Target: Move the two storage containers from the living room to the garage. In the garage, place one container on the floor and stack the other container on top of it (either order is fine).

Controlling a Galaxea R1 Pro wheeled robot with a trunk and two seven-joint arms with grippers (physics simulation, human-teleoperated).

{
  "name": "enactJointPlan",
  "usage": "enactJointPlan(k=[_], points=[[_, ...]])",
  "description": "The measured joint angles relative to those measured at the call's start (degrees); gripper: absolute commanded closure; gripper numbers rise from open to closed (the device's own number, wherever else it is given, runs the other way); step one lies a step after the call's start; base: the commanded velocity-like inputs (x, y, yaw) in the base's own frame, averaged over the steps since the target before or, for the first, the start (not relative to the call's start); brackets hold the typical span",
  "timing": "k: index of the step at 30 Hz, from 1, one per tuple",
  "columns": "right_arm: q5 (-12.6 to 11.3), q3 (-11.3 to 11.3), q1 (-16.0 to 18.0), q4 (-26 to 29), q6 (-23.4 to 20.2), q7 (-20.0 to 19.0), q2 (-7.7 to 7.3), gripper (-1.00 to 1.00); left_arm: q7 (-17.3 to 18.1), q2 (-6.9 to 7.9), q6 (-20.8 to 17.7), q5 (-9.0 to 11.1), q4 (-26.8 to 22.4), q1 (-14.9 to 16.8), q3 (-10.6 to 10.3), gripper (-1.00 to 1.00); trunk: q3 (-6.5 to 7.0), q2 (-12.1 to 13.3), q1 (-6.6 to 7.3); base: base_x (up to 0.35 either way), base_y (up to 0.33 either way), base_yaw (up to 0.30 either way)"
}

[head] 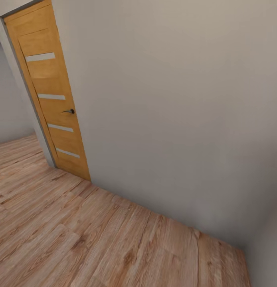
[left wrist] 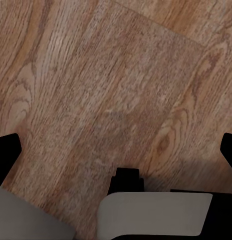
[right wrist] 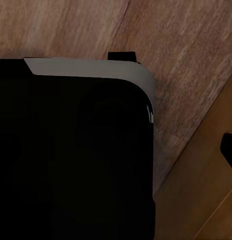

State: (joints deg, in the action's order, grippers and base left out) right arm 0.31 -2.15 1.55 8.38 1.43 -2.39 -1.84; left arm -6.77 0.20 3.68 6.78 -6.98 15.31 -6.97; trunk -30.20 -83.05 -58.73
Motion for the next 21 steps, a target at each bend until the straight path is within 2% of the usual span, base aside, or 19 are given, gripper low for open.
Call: enactJointPlan(k=[7, 21], points=[[0.1, 0.0, 0.0, 0.0, 0.0, 0.0, 0.07, -1.0, 0.0, -0.02, 0.0, 0.0, 0.0, 0.0, 0.0, -1.0, 0.0, 0.0, 0.01, 0.106, -0.001, 0.187], [0.1, 0.0, 0.0, 0.0, 0.0, 0.0, 0.09, -1.0, 0.0, -0.03, 0.0, 0.0, 0.0, -0.1, 0.0, -1.0, 0.0, 0.0, 0.01, 0.154, 0.015, 0.246]])
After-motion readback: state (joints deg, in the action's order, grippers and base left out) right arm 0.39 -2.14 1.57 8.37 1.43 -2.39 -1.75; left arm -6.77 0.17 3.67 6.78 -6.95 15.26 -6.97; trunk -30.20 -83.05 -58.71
